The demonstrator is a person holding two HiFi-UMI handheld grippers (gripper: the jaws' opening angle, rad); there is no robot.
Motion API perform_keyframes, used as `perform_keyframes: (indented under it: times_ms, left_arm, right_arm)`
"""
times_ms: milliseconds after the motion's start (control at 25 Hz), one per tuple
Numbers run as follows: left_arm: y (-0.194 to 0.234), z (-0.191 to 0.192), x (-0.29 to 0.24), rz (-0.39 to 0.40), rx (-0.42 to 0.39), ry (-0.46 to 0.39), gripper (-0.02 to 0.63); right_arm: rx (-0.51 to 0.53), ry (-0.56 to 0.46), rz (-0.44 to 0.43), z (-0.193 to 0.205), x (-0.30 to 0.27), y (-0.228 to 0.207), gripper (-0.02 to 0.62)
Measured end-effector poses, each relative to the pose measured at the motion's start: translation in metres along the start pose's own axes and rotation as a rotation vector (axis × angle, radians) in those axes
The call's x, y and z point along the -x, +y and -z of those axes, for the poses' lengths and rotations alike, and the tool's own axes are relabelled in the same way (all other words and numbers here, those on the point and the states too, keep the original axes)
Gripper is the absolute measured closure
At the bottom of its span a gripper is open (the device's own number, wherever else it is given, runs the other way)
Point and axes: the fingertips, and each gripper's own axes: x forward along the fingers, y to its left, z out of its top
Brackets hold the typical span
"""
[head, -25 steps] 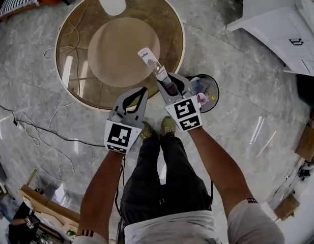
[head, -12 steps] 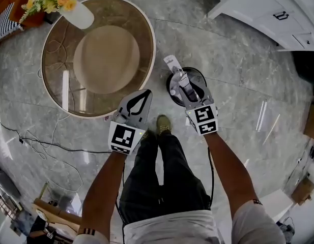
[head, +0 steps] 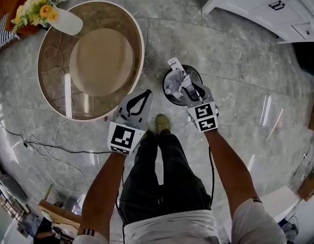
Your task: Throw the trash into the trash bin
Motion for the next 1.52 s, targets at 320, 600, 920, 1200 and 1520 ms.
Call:
perform_keyframes:
  times_ms: [320,600,920,1200,1520]
  left_arm:
    - [0.000,-0.004,-0.006,-0.018,-0.004,0.003,0.606]
    - [-0.003,-0.005,-0.007,-0.024,0.011,0.014,0.606]
    - [-0.004,-0.019,-0.007,-0.032,-0.006,-0.002,0.606]
    - [0.003,-0.063,0.015,-0.077,0.007,-0.073,0.606]
    - [0.008,-0.158,0.079,-0.124,0.009,-0.206,0.606]
  right_arm:
    - [-0.027,0.060,-0.028,0.018,-0.007,-0.007,0.380]
    - [-0.004,0.030,-0.041,0.009,-0.002,-0.008,0.402]
    - [0.041,-0.058,-0.047,-0.024,0.010,-0.011,0.594]
    - [0.031,-0.298,-0.169,-0.126,0.060,0.020,0.594]
    - [0.094,-0.543,-0.321,-0.263,0.145,0.091,0.594]
